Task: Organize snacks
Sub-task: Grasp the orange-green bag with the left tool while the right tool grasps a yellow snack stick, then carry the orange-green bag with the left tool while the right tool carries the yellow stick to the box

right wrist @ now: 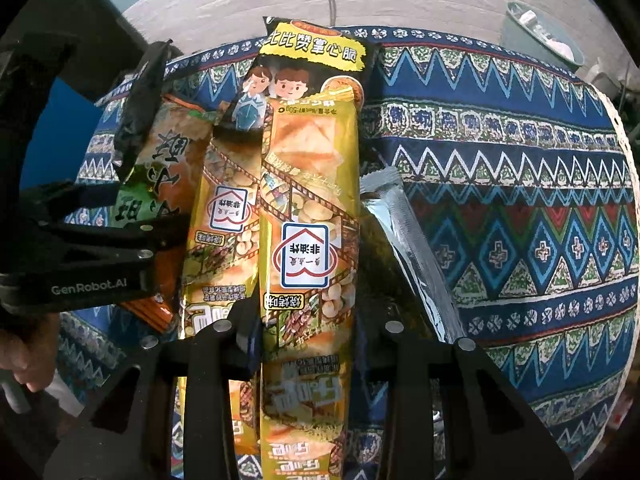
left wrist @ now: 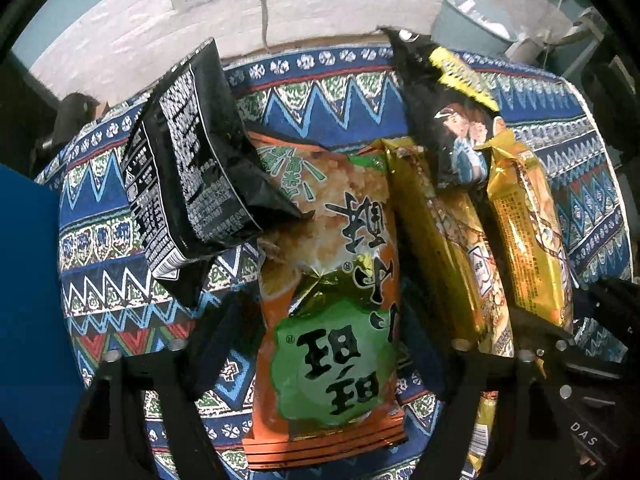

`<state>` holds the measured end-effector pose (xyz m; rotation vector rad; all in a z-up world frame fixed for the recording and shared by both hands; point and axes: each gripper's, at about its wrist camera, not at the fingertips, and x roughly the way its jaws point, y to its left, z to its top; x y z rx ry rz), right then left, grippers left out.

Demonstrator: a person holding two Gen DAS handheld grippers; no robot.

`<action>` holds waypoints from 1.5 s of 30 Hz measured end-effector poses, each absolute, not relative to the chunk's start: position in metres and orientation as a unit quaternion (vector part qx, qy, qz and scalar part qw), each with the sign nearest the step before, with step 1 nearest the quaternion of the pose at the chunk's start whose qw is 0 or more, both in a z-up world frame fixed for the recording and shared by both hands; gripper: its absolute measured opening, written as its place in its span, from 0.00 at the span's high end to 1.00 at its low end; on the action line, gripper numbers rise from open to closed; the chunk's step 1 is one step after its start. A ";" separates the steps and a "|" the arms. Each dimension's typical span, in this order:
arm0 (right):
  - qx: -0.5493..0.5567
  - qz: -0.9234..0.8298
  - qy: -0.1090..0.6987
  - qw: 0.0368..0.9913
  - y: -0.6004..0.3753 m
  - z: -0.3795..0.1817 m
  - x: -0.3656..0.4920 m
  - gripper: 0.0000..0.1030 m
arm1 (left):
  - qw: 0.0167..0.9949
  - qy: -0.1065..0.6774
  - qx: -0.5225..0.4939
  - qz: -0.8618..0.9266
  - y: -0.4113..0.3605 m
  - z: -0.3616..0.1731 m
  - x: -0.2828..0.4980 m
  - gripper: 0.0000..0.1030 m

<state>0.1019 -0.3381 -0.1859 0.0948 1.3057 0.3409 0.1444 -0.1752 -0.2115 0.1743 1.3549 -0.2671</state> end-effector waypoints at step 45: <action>0.029 0.180 0.542 0.820 -0.311 -0.093 0.048 0.71 | 0.832 0.531 0.088 -0.134 -0.106 -0.091 0.033 0.66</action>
